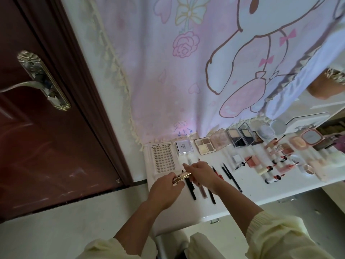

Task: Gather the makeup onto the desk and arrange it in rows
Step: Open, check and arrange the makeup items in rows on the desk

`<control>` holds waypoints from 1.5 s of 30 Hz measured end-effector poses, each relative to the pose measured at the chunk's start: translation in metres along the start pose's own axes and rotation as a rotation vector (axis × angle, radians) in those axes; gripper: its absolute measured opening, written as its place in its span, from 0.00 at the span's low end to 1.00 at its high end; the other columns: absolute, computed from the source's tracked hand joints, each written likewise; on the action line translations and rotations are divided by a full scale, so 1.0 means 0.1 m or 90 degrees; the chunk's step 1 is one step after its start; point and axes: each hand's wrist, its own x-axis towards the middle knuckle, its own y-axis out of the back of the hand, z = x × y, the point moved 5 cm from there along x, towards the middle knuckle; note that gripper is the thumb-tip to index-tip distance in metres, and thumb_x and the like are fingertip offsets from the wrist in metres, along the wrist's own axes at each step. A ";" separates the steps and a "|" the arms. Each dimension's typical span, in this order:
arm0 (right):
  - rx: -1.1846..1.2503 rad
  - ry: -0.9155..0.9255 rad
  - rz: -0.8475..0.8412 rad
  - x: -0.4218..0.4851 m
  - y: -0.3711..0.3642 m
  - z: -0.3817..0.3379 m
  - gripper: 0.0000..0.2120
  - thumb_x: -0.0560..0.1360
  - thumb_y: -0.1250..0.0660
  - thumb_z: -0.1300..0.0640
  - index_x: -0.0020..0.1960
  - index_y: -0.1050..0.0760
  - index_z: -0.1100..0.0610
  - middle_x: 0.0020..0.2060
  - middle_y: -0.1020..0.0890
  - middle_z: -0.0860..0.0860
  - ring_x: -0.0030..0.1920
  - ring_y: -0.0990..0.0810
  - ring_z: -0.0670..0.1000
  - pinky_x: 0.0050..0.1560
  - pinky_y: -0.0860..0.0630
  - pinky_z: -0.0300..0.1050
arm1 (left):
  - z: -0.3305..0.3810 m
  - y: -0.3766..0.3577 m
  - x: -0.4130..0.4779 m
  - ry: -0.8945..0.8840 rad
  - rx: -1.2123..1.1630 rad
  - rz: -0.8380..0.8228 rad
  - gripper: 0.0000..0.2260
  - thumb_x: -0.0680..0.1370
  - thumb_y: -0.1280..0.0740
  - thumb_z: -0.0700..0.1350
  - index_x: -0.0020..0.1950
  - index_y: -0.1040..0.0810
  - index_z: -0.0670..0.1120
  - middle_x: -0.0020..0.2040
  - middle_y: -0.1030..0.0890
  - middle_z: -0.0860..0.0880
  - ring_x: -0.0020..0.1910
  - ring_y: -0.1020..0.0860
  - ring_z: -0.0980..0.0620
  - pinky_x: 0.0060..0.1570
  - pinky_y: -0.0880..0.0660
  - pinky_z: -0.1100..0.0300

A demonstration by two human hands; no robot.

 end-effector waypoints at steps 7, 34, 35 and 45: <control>0.064 -0.024 -0.014 -0.03 0.04 0.04 0.18 0.79 0.34 0.53 0.33 0.30 0.60 0.23 0.30 0.52 0.22 0.36 0.47 0.24 0.38 0.37 | -0.01 -0.01 -0.02 -0.019 -0.037 -0.030 0.18 0.81 0.46 0.59 0.46 0.24 0.49 0.37 0.23 0.52 0.36 0.26 0.54 0.40 0.27 0.56; 0.030 0.032 -0.052 -0.05 0.22 -0.04 0.15 0.77 0.31 0.52 0.38 0.26 0.61 0.24 0.23 0.53 0.24 0.31 0.49 0.25 0.34 0.36 | 0.17 0.09 0.00 -0.036 -0.023 -0.053 0.23 0.81 0.48 0.61 0.36 0.25 0.49 0.32 0.27 0.53 0.33 0.29 0.55 0.36 0.34 0.61; 0.052 0.033 -0.066 -0.05 0.23 -0.02 0.13 0.77 0.31 0.52 0.41 0.25 0.62 0.26 0.22 0.54 0.24 0.30 0.49 0.26 0.34 0.36 | 0.17 0.09 0.00 -0.034 -0.019 -0.051 0.23 0.81 0.48 0.61 0.36 0.25 0.49 0.31 0.27 0.53 0.32 0.29 0.55 0.36 0.34 0.60; 0.185 0.049 -0.108 -0.05 0.33 0.05 0.06 0.72 0.28 0.66 0.48 0.22 0.63 0.39 0.18 0.57 0.37 0.21 0.52 0.40 0.24 0.44 | 0.25 0.09 -0.01 -0.040 -0.014 -0.053 0.23 0.83 0.50 0.57 0.39 0.23 0.48 0.31 0.29 0.54 0.33 0.30 0.57 0.37 0.34 0.61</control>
